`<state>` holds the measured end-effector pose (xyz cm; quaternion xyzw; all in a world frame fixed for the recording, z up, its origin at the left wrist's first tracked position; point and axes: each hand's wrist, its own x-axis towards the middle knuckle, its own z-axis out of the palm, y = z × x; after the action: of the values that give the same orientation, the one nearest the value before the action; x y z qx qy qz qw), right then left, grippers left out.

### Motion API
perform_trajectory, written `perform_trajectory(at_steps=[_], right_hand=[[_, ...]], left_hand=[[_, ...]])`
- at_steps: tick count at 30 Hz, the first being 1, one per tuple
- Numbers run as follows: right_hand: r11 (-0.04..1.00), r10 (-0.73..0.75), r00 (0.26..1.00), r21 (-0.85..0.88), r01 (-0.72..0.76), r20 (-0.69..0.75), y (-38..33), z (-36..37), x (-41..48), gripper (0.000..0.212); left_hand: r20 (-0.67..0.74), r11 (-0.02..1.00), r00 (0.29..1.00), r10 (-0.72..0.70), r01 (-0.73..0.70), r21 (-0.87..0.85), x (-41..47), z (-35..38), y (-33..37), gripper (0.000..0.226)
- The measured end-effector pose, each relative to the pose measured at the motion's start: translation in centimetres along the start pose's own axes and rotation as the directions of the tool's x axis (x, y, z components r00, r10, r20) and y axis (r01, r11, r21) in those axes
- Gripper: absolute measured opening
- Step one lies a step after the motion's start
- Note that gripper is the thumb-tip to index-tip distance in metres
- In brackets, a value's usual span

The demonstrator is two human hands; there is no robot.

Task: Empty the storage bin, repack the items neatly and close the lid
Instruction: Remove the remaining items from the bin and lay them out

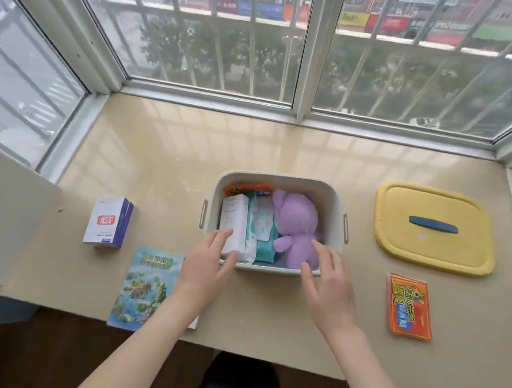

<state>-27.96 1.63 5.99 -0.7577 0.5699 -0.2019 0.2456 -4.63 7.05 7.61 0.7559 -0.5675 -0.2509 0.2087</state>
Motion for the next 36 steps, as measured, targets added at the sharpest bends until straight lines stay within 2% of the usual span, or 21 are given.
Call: perform_trajectory(at_steps=[5, 11, 15, 20, 24, 29, 33, 36], right_hand=[[0.992, -0.020, 0.998, 0.122, 0.013, 0.061, 1.6, 5.2, 4.6, 0.051], [0.992, -0.044, 0.981, 0.125, 0.021, 0.188, 3.1, 11.8, 9.0, 0.052], [0.992, -0.028, 0.969, 0.126, -0.004, 0.245, 3.6, 14.9, 10.3, 0.051], [0.989, 0.012, 0.973, 0.143, -0.046, 0.231, 3.9, 15.2, 10.8, 0.050], [0.984, 0.032, 0.977, 0.163, -0.068, 0.211, 3.9, 14.7, 10.6, 0.049], [0.979, 0.064, 0.976, 0.176, -0.102, 0.210, 4.3, 14.5, 10.1, 0.049], [0.979, 0.086, 0.979, 0.164, -0.117, 0.185, 4.1, 14.3, 9.9, 0.048], [0.978, 0.102, 0.976, 0.159, -0.134, 0.194, 3.6, 14.2, 9.8, 0.049]], left_hand=[[0.025, 0.991, 0.993, -0.117, 0.119, -0.059, 5.7, 4.2, -2.9, 0.052], [0.091, 0.933, 0.930, -0.356, 0.358, -0.014, 10.5, 10.1, -6.1, 0.065], [0.125, 0.903, 0.895, -0.428, 0.426, 0.043, 12.0, 12.0, -6.9, 0.067], [0.111, 0.917, 0.914, -0.391, 0.377, 0.127, 12.1, 12.4, -7.1, 0.073], [0.115, 0.915, 0.910, -0.399, 0.388, 0.112, 12.1, 12.2, -7.2, 0.069], [0.125, 0.938, 0.931, -0.343, 0.333, 0.093, 12.2, 11.9, -6.9, 0.063], [0.145, 0.932, 0.925, -0.350, 0.359, -0.041, 12.1, 10.9, -6.7, 0.062], [0.042, 0.962, 0.967, -0.252, 0.255, -0.098, 11.4, 9.1, -6.1, 0.063]])
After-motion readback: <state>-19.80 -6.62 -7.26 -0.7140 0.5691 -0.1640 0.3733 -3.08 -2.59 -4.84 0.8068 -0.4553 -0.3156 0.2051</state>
